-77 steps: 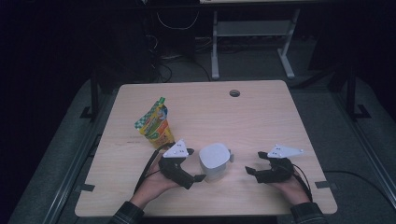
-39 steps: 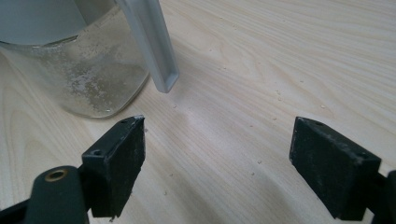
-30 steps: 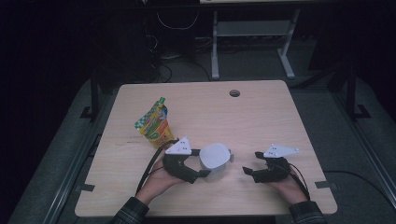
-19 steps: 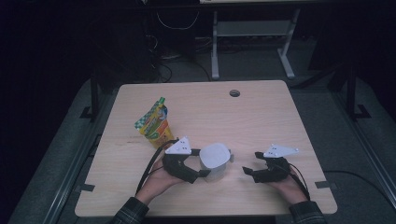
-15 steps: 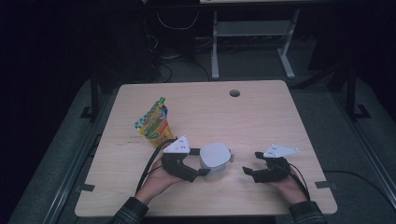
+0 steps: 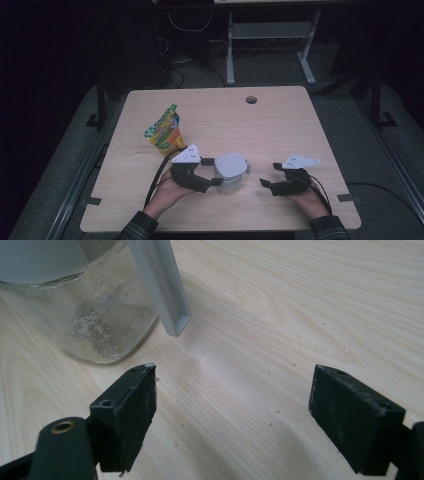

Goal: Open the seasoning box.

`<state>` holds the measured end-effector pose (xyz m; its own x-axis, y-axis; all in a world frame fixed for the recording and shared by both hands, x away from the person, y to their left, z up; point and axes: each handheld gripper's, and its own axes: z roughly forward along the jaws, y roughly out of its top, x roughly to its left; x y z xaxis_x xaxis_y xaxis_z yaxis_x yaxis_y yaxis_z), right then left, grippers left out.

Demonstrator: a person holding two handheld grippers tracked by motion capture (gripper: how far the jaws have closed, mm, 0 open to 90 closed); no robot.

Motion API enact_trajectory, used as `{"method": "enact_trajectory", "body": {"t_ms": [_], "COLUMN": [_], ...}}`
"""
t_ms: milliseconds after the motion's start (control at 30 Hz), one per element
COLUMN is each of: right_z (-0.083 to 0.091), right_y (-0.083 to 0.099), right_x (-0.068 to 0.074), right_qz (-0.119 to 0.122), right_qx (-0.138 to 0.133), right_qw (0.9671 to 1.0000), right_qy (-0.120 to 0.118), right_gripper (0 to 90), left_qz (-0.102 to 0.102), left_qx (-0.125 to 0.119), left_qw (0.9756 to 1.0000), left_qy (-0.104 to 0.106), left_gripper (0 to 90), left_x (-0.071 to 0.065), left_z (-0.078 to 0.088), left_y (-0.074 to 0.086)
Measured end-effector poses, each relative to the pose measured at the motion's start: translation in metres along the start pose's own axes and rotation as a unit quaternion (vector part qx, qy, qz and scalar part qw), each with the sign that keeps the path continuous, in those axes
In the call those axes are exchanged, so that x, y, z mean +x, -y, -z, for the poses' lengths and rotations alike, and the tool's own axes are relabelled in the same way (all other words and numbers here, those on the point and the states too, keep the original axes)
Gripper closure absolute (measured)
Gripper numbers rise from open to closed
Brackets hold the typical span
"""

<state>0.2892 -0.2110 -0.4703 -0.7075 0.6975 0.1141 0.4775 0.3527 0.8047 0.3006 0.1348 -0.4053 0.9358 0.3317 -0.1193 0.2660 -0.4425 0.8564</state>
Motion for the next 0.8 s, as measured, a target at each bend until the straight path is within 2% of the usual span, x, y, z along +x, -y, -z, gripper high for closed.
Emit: {"method": "enact_trajectory", "body": {"t_ms": [467, 567, 800], "right_z": [0.000, -0.001, -0.001], "right_y": [0.000, 0.000, 0.000], "right_x": [0.000, 0.000, 0.000], "right_qz": [0.000, 0.000, 0.001], "right_qx": [0.001, 0.001, 0.002], "right_qw": [1.0000, 1.0000, 1.0000], "right_qy": [0.001, 0.001, 0.001], "right_gripper": [18.6, 18.6, 18.7], "left_qz": [-0.011, -0.015, -0.012], "left_qx": [-0.003, -0.003, -0.005], "left_qw": [0.9999, 0.9998, 0.9999], "left_qy": [-0.006, -0.008, -0.009], "left_gripper": [37.1, 41.5, 54.5], "left_x": [-0.002, -0.002, -0.001], "left_z": [0.008, 0.009, 0.013], "left_y": [-0.005, -0.005, -0.006]}}
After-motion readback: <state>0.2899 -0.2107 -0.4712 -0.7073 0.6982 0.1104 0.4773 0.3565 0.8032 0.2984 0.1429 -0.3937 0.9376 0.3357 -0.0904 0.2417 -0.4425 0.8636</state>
